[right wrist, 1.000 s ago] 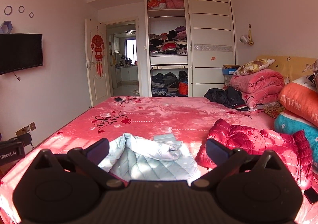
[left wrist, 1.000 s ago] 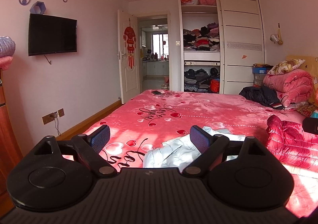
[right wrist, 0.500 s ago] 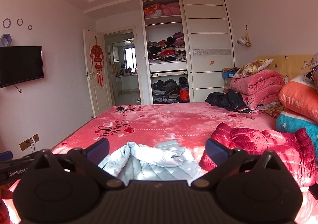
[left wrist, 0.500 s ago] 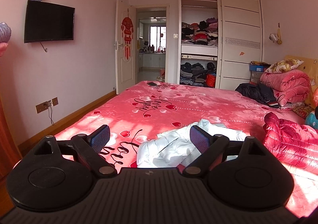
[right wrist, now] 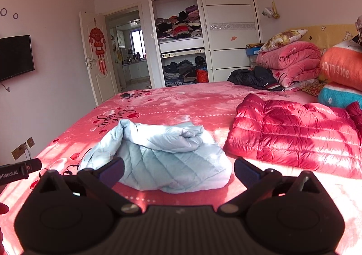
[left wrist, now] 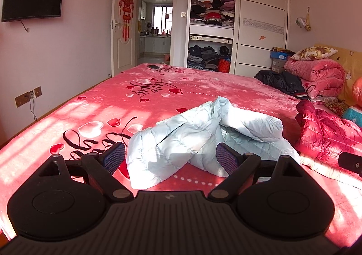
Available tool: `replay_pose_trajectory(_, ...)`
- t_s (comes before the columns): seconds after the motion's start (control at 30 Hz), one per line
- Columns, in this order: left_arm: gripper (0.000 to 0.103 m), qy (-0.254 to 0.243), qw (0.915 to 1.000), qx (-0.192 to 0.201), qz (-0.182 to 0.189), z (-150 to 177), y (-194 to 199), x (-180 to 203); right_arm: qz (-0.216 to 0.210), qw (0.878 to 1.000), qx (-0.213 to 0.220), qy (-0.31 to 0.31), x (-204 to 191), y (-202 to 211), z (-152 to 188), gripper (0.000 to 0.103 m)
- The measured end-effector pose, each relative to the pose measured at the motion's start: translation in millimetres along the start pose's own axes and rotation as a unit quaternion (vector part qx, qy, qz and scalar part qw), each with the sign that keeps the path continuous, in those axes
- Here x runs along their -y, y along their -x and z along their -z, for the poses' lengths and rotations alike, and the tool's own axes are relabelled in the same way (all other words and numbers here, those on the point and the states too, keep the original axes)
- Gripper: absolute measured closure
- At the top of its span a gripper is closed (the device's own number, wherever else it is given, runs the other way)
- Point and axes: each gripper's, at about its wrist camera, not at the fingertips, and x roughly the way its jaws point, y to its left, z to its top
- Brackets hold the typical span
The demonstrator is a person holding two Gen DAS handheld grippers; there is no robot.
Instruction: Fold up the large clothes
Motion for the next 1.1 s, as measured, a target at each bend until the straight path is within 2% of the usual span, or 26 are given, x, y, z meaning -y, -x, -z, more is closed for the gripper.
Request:
replay_pose_trajectory(0.23, 0.0, -0.038, 0.9992, -0.006, -0.007, 16.4, -41.4, 4.7, 0.002, 0.999, -0.04, -0.016, 22.8, -41.6, 37.9, 0.001)
replay_pose_trajectory(0.53, 0.0, -0.082, 0.9963, -0.001, -0.026, 16.5, -89.1, 15.0, 0.013, 0.995, -0.081, -0.064, 61.6, -84.5, 58.8, 0.001)
replay_pose_trajectory(0.77, 0.0, -0.164, 0.985, 0.002, -0.052, 18.1, -122.5, 38.1, 0.007, 0.989, -0.1, -0.11, 80.4, -106.8, 63.1, 0.001)
replay_pose_trajectory(0.93, 0.0, -0.189, 0.9789, 0.006, -0.079, 17.2, -140.2, 36.6, 0.001, 0.986, -0.108, -0.125, 90.1, -113.6, 63.1, 0.001)
replay_pose_trajectory(1.0, 0.006, -0.201, 0.976, 0.005, -0.083, 17.2, -142.1, 36.8, -0.001, 0.986, -0.11, -0.128, 92.1, -115.1, 63.3, 0.001)
replay_pose_trajectory(1.03, 0.013, -0.208, 0.9744, 0.005, -0.087, 17.5, -141.0, 36.8, -0.002, 0.985, -0.111, -0.129, 92.7, -116.0, 63.6, 0.001)
replay_pose_trajectory(1.07, 0.03, -0.211, 0.9734, 0.004, -0.088, 18.8, -139.6, 37.8, -0.002, 0.985, -0.112, -0.13, 93.1, -117.0, 63.7, 0.001)
replay_pose_trajectory(1.1, 0.041, -0.209, 0.9745, 0.0, -0.081, 19.5, -134.0, 35.5, -0.003, 0.985, -0.113, -0.132, 93.4, -117.6, 63.9, 0.001)
